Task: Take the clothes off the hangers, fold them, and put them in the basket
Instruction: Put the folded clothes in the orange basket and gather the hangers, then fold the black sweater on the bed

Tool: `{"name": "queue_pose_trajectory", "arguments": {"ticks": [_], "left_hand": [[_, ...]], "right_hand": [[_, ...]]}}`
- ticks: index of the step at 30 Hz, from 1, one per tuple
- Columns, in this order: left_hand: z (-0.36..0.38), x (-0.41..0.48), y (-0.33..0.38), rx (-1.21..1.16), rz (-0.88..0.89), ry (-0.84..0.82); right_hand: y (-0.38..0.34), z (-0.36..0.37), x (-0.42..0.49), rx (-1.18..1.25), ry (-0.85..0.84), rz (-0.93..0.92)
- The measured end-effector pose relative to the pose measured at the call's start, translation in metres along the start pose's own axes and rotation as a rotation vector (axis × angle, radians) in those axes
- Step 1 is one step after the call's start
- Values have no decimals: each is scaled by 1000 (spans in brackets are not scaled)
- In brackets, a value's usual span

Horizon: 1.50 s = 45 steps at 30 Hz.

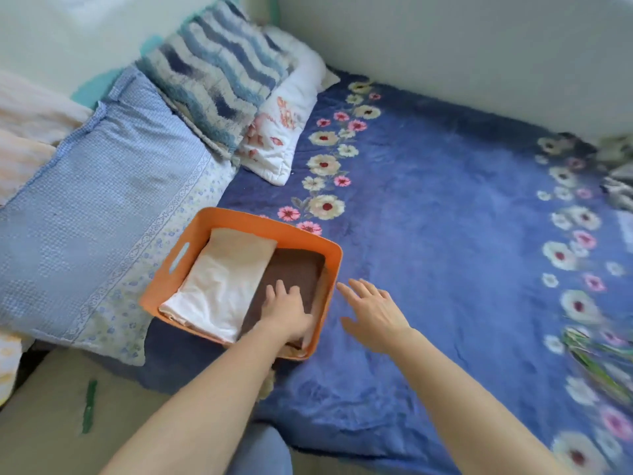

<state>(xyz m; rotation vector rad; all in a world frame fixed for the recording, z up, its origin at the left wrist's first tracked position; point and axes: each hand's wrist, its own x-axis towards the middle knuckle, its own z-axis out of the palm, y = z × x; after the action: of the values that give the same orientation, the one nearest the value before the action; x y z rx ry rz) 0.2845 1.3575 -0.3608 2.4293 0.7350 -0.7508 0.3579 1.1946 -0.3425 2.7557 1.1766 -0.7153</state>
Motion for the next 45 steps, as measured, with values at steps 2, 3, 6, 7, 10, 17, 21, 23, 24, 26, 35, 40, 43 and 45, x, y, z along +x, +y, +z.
{"name": "queue_pose_trajectory", "arguments": {"ticks": [2, 3, 6, 7, 10, 17, 21, 23, 24, 26, 35, 40, 43, 45], "left_hand": [[19, -34, 66, 66, 134, 8], [29, -48, 94, 93, 193, 13], [66, -94, 180, 188, 354, 15], [78, -108, 205, 220, 404, 17], [117, -156, 282, 313, 575, 5], [186, -256, 436, 476, 936, 12], [215, -300, 519, 540, 1113, 50], [230, -311, 567, 591, 1179, 78], [231, -312, 581, 604, 1196, 87], [243, -314, 628, 621, 1244, 121], [266, -298, 851, 609, 1285, 205], [269, -314, 970, 509, 1300, 192], [269, -324, 1022, 453, 1324, 175], [272, -327, 1052, 399, 1336, 162]], "right_hand": [[40, -3, -73, 9, 36, 105], [57, -1, -102, 20, 56, 144], [107, 9, -195, 50, 114, 291], [121, 12, -224, 64, 125, 341], [165, 26, -317, 96, 148, 519], [246, 42, -495, 161, 222, 892], [295, 40, -563, 182, 281, 1023], [329, 38, -595, 182, 325, 1084], [340, 34, -602, 182, 327, 1094], [379, 30, -626, 167, 342, 1128], [575, -28, -702, 112, 358, 1224], [682, -64, -745, 86, 438, 1271], [734, -81, -767, 69, 463, 1295], [766, -92, -779, 55, 476, 1299]]}}
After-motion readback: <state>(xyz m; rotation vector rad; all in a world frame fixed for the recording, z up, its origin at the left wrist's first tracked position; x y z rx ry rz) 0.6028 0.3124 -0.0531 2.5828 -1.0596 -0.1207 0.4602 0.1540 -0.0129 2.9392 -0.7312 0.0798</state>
